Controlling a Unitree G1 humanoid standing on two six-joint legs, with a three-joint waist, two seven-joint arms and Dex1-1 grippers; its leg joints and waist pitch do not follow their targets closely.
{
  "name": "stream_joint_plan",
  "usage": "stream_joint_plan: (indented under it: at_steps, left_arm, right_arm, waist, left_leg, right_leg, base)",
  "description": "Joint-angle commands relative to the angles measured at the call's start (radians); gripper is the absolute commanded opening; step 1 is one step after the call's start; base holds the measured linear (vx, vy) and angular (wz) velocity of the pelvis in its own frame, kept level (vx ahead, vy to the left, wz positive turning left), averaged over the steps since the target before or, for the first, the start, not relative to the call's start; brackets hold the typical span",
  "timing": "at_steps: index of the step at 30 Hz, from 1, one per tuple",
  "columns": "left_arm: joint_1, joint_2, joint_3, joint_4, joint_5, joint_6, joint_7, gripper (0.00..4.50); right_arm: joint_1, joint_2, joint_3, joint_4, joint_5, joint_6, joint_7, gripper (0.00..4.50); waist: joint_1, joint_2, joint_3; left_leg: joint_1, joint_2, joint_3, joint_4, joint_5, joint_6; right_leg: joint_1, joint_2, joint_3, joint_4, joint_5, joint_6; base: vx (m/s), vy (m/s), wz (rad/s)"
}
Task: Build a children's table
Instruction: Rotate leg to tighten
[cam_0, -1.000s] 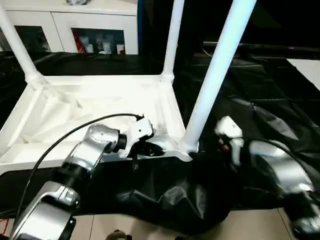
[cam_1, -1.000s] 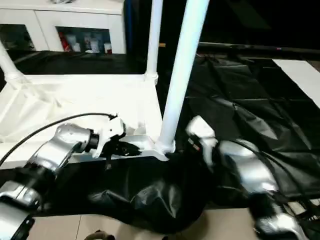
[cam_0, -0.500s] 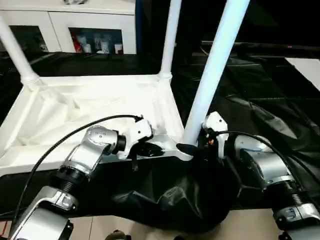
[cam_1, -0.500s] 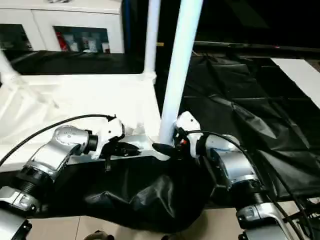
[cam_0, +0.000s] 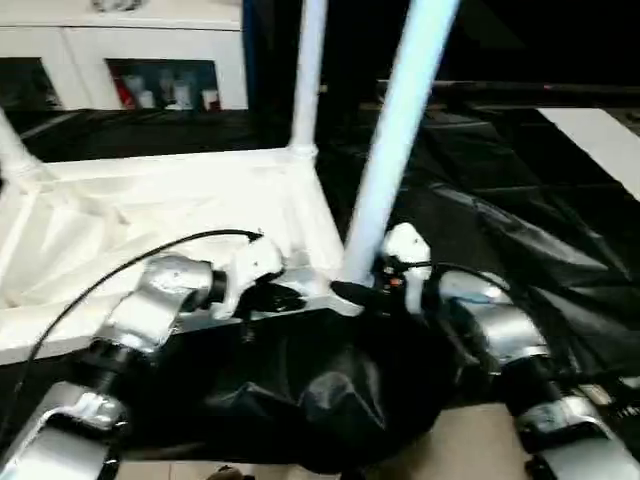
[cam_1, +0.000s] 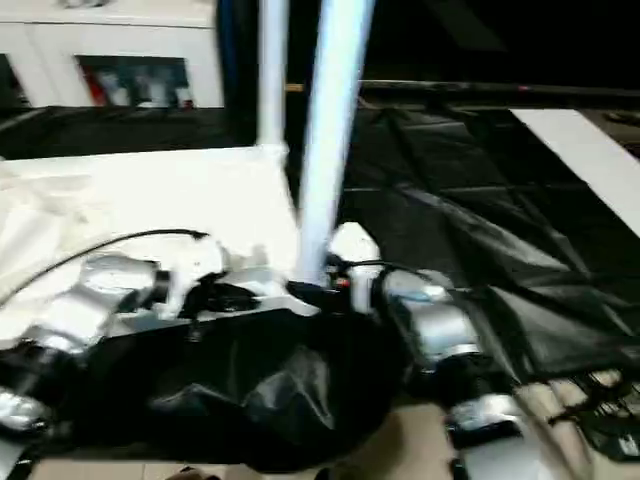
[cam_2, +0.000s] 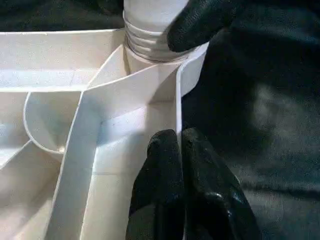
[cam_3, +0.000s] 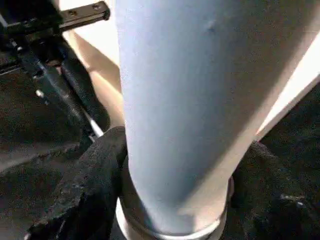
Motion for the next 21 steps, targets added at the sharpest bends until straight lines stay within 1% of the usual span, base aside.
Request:
stream_joint_plan:
  at_steps: [1, 2, 3, 4, 5, 6, 8, 9, 10, 11, 13, 15, 16, 17, 18, 19, 20, 21]
  left_arm:
    - [0.019, 0.025, 0.011, -0.021, 0.0, 0.02, -0.017, 0.0]
    - [0.03, 0.036, 0.016, -0.04, -0.005, 0.025, -0.015, 0.0]
    - [0.032, 0.037, 0.017, -0.043, -0.006, 0.025, -0.013, 0.0]
    - [0.037, 0.038, 0.02, -0.052, -0.009, 0.026, -0.01, 0.0]
    - [0.048, 0.024, 0.029, -0.077, -0.023, 0.036, 0.007, 0.0]
    - [0.046, 0.014, 0.032, -0.076, -0.022, 0.037, 0.022, 0.0]
    - [0.035, -0.026, 0.041, -0.064, -0.019, 0.036, 0.077, 0.0]
    - [0.023, -0.054, 0.048, -0.051, -0.017, 0.038, 0.116, 0.0]
    - [0.022, -0.055, 0.049, -0.051, -0.016, 0.038, 0.117, 0.0]
    - [0.006, -0.092, 0.054, -0.041, -0.013, 0.053, 0.17, 0.0]
    - [-0.028, -0.14, 0.054, -0.006, 0.009, 0.066, 0.254, 0.0]
    - [-0.05, -0.174, 0.054, 0.02, 0.022, 0.066, 0.306, 0.0]
    - [-0.07, -0.21, 0.052, 0.041, 0.031, 0.065, 0.345, 0.0]
    - [-0.079, -0.227, 0.047, 0.052, 0.039, 0.047, 0.359, 0.0]
    - [-0.079, -0.227, 0.047, 0.052, 0.039, 0.047, 0.359, 0.0]
    - [-0.089, -0.249, 0.038, 0.066, 0.044, 0.026, 0.368, 0.0]
    - [-0.092, -0.254, 0.032, 0.074, 0.048, -0.007, 0.366, 0.0]
    - [-0.092, -0.254, 0.032, 0.075, 0.048, -0.011, 0.365, 0.0]
  right_arm:
    - [-0.015, 0.006, 0.016, 0.027, -0.023, -0.003, -0.036, 2.69]
    - [-0.026, 0.02, 0.018, 0.046, -0.026, -0.014, -0.042, 2.69]
    - [-0.028, 0.022, 0.018, 0.05, -0.026, -0.015, -0.043, 2.69]
    - [-0.033, 0.027, 0.017, 0.059, -0.027, -0.02, -0.045, 2.69]
    - [-0.049, 0.04, 0.01, 0.09, -0.031, -0.033, -0.061, 2.69]
    - [-0.052, 0.043, 0.009, 0.099, -0.035, -0.036, -0.072, 2.69]
    - [-0.062, 0.056, 0.0, 0.125, -0.049, -0.045, -0.126, 2.69]
    - [-0.068, 0.07, -0.012, 0.141, -0.056, -0.044, -0.183, 2.69]
    - [-0.069, 0.07, -0.012, 0.142, -0.056, -0.044, -0.184, 2.69]
    - [-0.081, 0.098, -0.035, 0.175, -0.064, -0.043, -0.279, 2.69]
    - [-0.098, 0.142, -0.071, 0.22, -0.056, -0.025, -0.411, 2.69]
    - [-0.109, 0.17, -0.088, 0.249, -0.049, -0.022, -0.478, 2.69]
    - [-0.123, 0.198, -0.097, 0.282, -0.046, -0.034, -0.522, 2.69]
    - [-0.132, 0.213, -0.097, 0.3, -0.048, -0.045, -0.539, 2.69]
    - [-0.132, 0.213, -0.097, 0.3, -0.048, -0.045, -0.539, 2.69]
    - [-0.149, 0.232, -0.087, 0.325, -0.061, -0.069, -0.557, 2.69]
    - [-0.152, 0.238, -0.085, 0.326, -0.057, -0.078, -0.537, 2.69]
    - [-0.152, 0.238, -0.085, 0.327, -0.057, -0.08, -0.534, 2.69]
  waist:
    - [0.011, 0.009, -0.062]
    - [0.013, 0.011, -0.064]
    - [0.013, 0.014, -0.064]
    - [0.012, 0.005, -0.064]
    - [0.014, 0.009, -0.064]
    - [0.012, 0.011, -0.065]
    - [0.014, 0.01, -0.066]
    - [0.016, 0.008, -0.067]
    - [0.017, 0.009, -0.068]
    - [0.021, 0.006, -0.069]
    - [0.023, 0.004, -0.07]
    - [0.026, 0.005, -0.07]
    - [0.027, 0.005, -0.071]
    - [0.032, 0.006, -0.073]
    - [0.032, 0.005, -0.074]
    - [0.034, 0.004, -0.074]
    - [0.036, 0.004, -0.075]
    - [0.037, 0.004, -0.075]
  left_leg:
    - [0.005, 0.056, -0.048, -0.08, -0.361, -0.024]
    - [0.011, 0.058, -0.048, -0.079, -0.364, -0.025]
    - [0.016, 0.06, -0.048, -0.079, -0.371, -0.026]
    - [0.015, 0.061, -0.047, -0.081, -0.37, -0.024]
    - [0.016, 0.062, -0.046, -0.082, -0.366, -0.025]
    - [0.014, 0.062, -0.045, -0.082, -0.359, -0.028]
    - [0.018, 0.062, -0.042, -0.082, -0.355, -0.032]
    - [0.019, 0.061, -0.04, -0.081, -0.346, -0.031]
    - [0.018, 0.061, -0.039, -0.081, -0.336, -0.032]
    - [0.019, 0.06, -0.038, -0.079, -0.325, -0.032]
    - [0.021, 0.059, -0.037, -0.079, -0.308, -0.036]
    - [0.024, 0.058, -0.036, -0.078, -0.311, -0.039]
    - [0.021, 0.058, -0.037, -0.078, -0.306, -0.039]
    - [0.023, 0.059, -0.035, -0.078, -0.293, -0.035]
    - [0.021, 0.058, -0.034, -0.078, -0.289, -0.033]
    - [0.016, 0.059, -0.035, -0.079, -0.277, -0.029]
    - [0.016, 0.057, -0.033, -0.078, -0.271, -0.023]
    - [0.015, 0.057, -0.034, -0.078, -0.266, -0.021]
  right_leg:
    - [0.04, -0.106, 0.049, -0.107, -0.625, -0.106]
    - [0.037, -0.107, 0.051, -0.107, -0.612, -0.111]
    - [0.033, -0.106, 0.053, -0.104, -0.562, -0.133]
    - [0.035, -0.103, 0.052, -0.103, -0.541, -0.141]
    - [0.036, -0.102, 0.053, -0.097, -0.503, -0.156]
    - [0.038, -0.101, 0.053, -0.092, -0.468, -0.172]
    - [0.037, -0.099, 0.054, -0.09, -0.431, -0.186]
    - [0.038, -0.1, 0.056, -0.089, -0.417, -0.19]
    - [0.039, -0.1, 0.057, -0.088, -0.407, -0.191]
    - [0.04, -0.101, 0.056, -0.089, -0.406, -0.189]
    - [0.038, -0.1, 0.056, -0.089, -0.4, -0.188]
    - [0.036, -0.1, 0.056, -0.092, -0.407, -0.183]
    - [0.039, -0.101, 0.056, -0.09, -0.402, -0.18]
    - [0.039, -0.101, 0.057, -0.09, -0.379, -0.177]
    - [0.039, -0.1, 0.057, -0.089, -0.37, -0.178]
    - [0.043, -0.101, 0.057, -0.086, -0.352, -0.177]
    - [0.044, -0.1, 0.056, -0.087, -0.343, -0.176]
    - [0.046, -0.101, 0.056, -0.085, -0.337, -0.176]
  base:
    - [0.0, 0.0, 0.0]
    - [0.0, 0.0, 0.0]
    - [0.0, 0.0, 0.0]
    - [0.0, 0.0, 0.0]
    - [0.0, 0.0, 0.0]
    - [0.0, 0.0, 0.0]
    - [0.0, 0.0, 0.0]
    - [0.0, 0.0, 0.0]
    - [0.0, 0.0, 0.0]
    - [0.0, 0.0, 0.0]
    - [0.0, 0.0, 0.0]
    - [0.0, 0.0, 0.0]
    - [0.0, 0.0, 0.0]
    - [0.0, 0.0, 0.0]
    - [0.0, 0.0, 0.0]
    - [0.0, 0.0, 0.0]
    - [0.0, 0.0, 0.0]
    - [0.0, 0.0, 0.0]
